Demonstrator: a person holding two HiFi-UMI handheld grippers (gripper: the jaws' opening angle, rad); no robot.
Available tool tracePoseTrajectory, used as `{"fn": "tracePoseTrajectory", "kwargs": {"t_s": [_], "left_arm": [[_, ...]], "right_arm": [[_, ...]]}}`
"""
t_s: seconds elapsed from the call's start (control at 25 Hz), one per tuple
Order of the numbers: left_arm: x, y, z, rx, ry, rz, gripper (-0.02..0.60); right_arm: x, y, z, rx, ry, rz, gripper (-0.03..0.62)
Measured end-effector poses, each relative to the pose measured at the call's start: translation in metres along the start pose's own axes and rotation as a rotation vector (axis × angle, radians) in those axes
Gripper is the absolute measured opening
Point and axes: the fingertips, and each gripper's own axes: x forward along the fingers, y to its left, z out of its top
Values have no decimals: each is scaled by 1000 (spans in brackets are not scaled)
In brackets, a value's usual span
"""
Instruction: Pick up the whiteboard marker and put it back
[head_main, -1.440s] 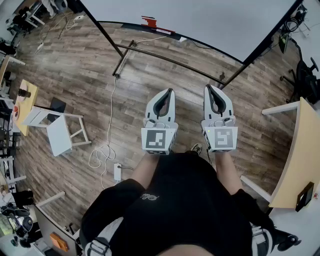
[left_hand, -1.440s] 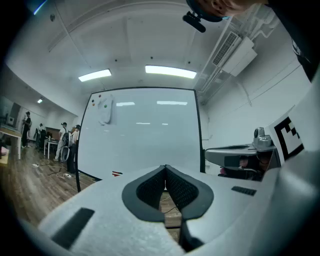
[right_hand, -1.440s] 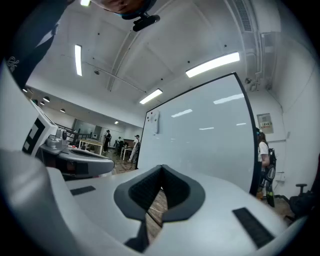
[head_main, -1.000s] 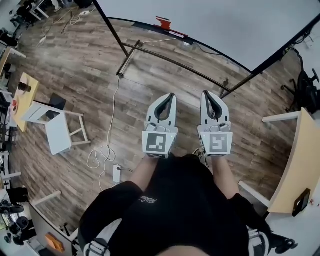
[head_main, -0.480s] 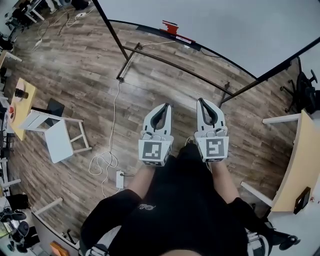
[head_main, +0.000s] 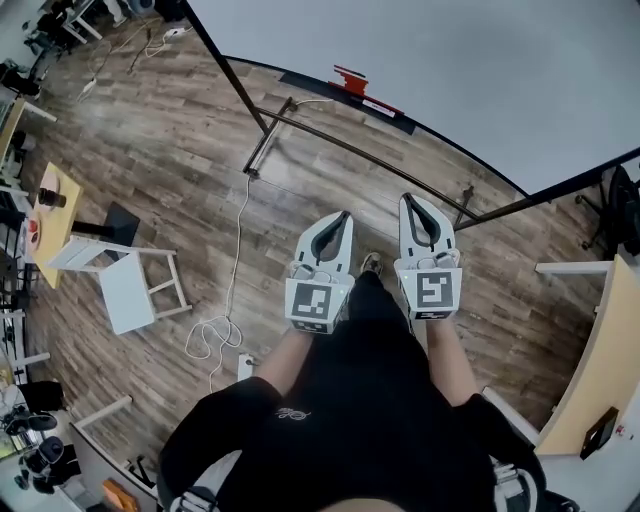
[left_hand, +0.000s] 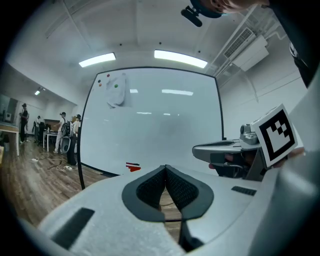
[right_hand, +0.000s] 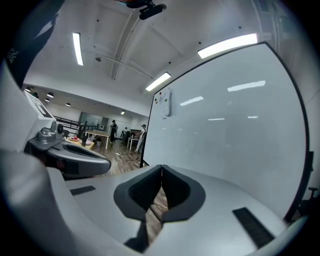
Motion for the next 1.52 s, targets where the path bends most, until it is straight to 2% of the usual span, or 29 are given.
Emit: {"fn": "tracePoseTrajectory", "kwargs": {"t_s": [0.2,0.36,0.52,0.68,0.8,1.0,1.2,1.4,1.52], "left_arm": [[64,16,15,21,28,20,6],[114,22,10,15,76,18,6],[148,29,7,26,103,29,6],[168,45,-8,-31,134,31,6],[184,65,-24,-87,154,42,6],[209,97,-35,-73,169,52,6],[243,139,-61,-145,219,21,6],[268,186,-81,-169,248,11,6],[271,201,-94,-170,274,-6,6]], "right_arm": [[50,-39,2,18,6,38,3],[88,-67,-18,41,72,92,3],[119,-90,-37,0,141,115,3],[146,-96,-52,-32,204,150,3],[172,-95,-60,-87,251,167,3],[215,-86,-78,-182,345,195,3],[265,-80,-96,-289,458,193,3],[322,-84,-124,-421,562,157,3],[344,-78,-149,-506,661,197,5]]}}
